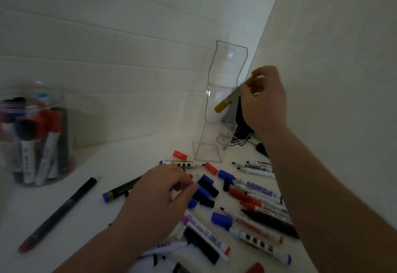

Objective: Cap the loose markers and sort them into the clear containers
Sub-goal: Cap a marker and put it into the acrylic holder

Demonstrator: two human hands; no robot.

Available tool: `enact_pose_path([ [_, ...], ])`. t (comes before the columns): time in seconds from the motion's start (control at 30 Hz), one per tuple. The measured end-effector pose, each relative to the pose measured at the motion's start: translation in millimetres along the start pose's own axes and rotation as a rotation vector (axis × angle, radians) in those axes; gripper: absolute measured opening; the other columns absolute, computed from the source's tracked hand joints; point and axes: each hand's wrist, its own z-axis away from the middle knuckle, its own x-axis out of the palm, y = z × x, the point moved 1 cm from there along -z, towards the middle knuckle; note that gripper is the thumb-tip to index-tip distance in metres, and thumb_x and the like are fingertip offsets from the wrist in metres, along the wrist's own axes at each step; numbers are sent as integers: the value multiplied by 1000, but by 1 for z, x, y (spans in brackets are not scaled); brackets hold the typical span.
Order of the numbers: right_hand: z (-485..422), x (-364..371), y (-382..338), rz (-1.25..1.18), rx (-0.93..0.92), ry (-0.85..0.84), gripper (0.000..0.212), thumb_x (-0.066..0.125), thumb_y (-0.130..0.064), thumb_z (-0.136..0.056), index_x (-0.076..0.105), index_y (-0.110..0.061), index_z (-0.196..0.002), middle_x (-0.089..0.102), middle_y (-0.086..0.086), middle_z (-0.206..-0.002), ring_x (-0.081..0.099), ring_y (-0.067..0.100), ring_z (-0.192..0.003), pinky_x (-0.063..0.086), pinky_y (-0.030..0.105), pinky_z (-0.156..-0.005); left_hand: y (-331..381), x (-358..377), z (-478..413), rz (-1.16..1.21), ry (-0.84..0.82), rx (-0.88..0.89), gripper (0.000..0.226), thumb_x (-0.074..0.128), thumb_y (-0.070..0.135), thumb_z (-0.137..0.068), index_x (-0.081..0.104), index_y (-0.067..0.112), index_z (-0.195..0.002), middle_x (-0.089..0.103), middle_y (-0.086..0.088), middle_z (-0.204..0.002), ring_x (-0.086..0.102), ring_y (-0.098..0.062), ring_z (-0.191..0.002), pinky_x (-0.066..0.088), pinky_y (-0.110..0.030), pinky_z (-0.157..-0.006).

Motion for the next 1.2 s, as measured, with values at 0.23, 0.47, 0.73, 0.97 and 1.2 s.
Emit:
enact_pose_path([
  [0.23, 3, 31, 34, 279, 68, -342, 22, 69, -27, -93, 61, -21, -113, 61, -7, -101, 53, -3, -77, 37, 6, -57, -7, 2, -1, -113, -2, -76, 20, 55, 47, -92, 67, 33, -83, 58, 17, -73, 54, -2, -76, 38, -11, -68],
  [0.47, 21, 29, 45, 309, 44, -422, 14, 65, -27, -94, 70, -19, -104, 66, -8, -93, 61, 6, -87, 52, 24, -79, -6, -6, -5, -222, 14, -230, 24, 53, 38, -98, 64, 26, -82, 60, 7, -74, 55, -9, -70, 46, -31, -72],
  [0.73, 61, 5, 28, 284, -94, -267, 17, 64, -28, -94, 68, -19, -109, 64, -3, -100, 60, 13, -88, 54, 30, -81, -7, -51, -16, -328, 114, -388, 35, 45, 33, -98, 57, 16, -71, 56, -4, -64, 54, -19, -61, 46, -34, -61],
  [0.97, 112, 30, 8, 461, -82, -810, 12, 69, -38, -90, 62, -33, -98, 58, -14, -96, 52, 1, -85, 38, 18, -73, -14, -86, -18, -354, 162, -468, 32, 51, 23, -88, 40, 12, -60, 35, -10, -59, 34, -22, -53, 28, -29, -52],
  [1.2, 120, 60, 12, 595, 31, -944, 29, 73, -47, -83, 65, -27, -104, 62, -7, -102, 58, 12, -92, 54, 33, -87, -23, -81, -18, -350, 162, -475, 33, 50, 25, -90, 43, 12, -61, 38, -9, -59, 37, -22, -53, 32, -29, -52],
])
